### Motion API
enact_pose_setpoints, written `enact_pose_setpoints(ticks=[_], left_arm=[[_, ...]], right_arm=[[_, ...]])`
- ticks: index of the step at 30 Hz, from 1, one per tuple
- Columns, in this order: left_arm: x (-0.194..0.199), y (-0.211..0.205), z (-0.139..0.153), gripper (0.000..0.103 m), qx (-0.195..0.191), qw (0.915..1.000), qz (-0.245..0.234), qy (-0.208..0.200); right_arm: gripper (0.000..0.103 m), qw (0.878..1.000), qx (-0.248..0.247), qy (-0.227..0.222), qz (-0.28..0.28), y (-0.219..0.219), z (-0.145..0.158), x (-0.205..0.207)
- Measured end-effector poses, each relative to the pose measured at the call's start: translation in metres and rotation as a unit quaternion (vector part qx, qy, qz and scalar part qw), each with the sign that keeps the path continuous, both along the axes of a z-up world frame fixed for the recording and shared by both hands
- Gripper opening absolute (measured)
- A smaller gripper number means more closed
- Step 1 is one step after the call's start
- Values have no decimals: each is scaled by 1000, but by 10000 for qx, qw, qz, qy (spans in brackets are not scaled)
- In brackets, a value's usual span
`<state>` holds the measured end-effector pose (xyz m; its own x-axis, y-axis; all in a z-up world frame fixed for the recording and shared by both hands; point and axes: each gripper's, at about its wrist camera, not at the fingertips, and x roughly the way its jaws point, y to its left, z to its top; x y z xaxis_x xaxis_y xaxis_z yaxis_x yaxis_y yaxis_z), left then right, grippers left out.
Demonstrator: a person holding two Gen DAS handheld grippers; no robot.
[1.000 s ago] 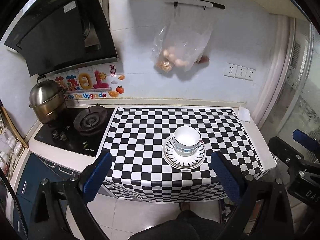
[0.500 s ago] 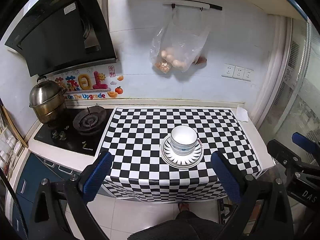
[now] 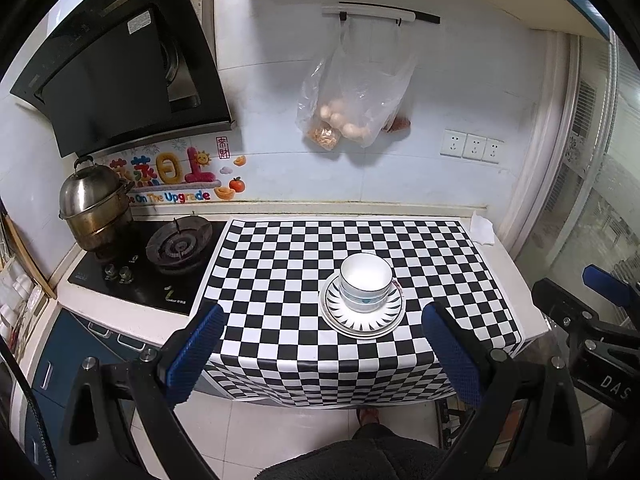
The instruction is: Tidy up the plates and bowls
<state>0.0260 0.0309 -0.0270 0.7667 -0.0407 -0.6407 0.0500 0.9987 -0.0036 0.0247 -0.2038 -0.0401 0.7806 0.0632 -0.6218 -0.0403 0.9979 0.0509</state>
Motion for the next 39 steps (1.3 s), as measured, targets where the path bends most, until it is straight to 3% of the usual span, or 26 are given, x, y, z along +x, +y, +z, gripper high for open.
enact_pose_setpoints(ticks=[39], left_arm=[[-5,-14,-1,101,38,9999,-133,-66]], right_arm=[[92,9999,-30,18,-123,-11,-2,-14]])
